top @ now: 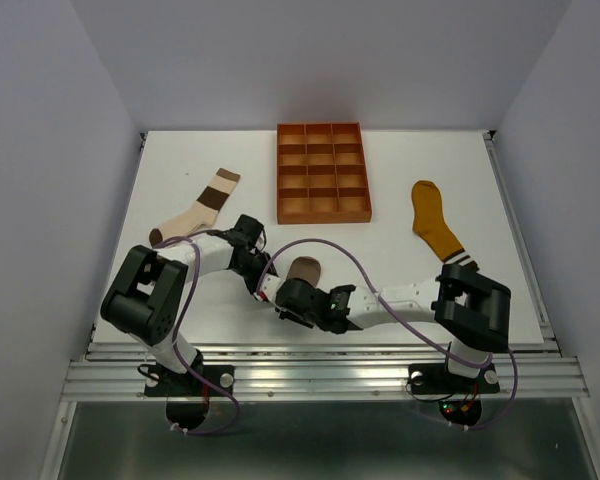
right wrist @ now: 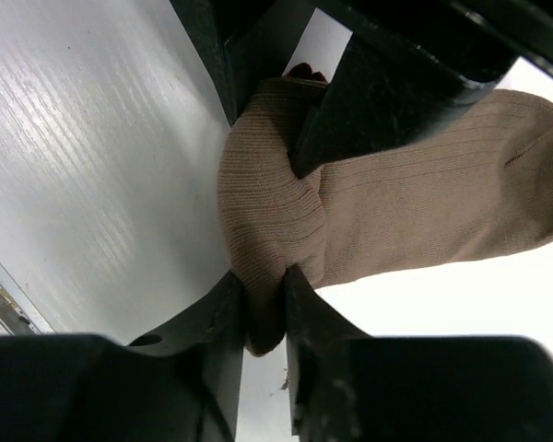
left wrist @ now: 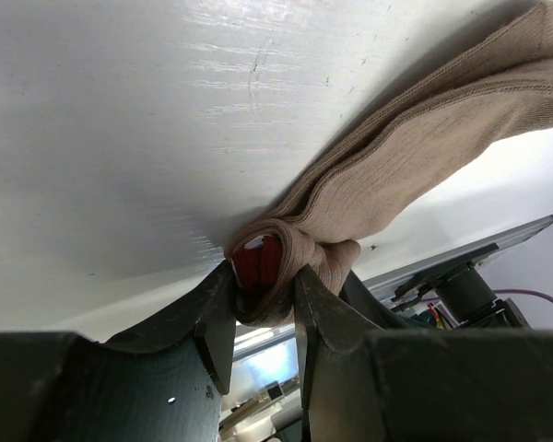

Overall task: Roll the socks
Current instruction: Roll the sock at the center of the board.

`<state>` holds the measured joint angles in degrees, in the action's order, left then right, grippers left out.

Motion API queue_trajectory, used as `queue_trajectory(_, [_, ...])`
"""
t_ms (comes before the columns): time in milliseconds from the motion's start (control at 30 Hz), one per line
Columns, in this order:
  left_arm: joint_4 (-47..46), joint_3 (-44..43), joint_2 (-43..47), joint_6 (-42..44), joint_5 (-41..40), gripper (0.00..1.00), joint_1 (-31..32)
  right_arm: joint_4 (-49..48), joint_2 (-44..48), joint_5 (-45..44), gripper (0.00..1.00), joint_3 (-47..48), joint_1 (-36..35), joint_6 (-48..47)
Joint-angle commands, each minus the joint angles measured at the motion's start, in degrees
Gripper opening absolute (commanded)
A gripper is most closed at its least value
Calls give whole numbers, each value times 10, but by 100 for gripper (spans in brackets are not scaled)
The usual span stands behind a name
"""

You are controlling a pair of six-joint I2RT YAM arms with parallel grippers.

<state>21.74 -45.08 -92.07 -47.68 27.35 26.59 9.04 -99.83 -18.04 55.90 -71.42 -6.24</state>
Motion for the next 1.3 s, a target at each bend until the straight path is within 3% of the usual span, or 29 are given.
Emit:
queue_trajectory(0, [67,10,-15,36,-92,0,4,3,-20,-9,20,4,-5,9])
queue_trajectory(100, [67,8,-7,36,-94,1,3,4,-18,5,10,4,-5,15])
queue_trajectory(267, [74,-3,6,38,-111,20,3,13,-11,56,4,7,1,37])
queue_trajectory(400, [86,-32,25,36,-142,33,3,35,-3,117,2,17,32,61])
queue_trajectory(733, [81,-54,19,43,-157,39,-8,74,-15,298,2,41,101,81])
queue_trajectory(1267, [62,-59,59,61,-144,65,-10,94,-93,402,1,105,183,152])
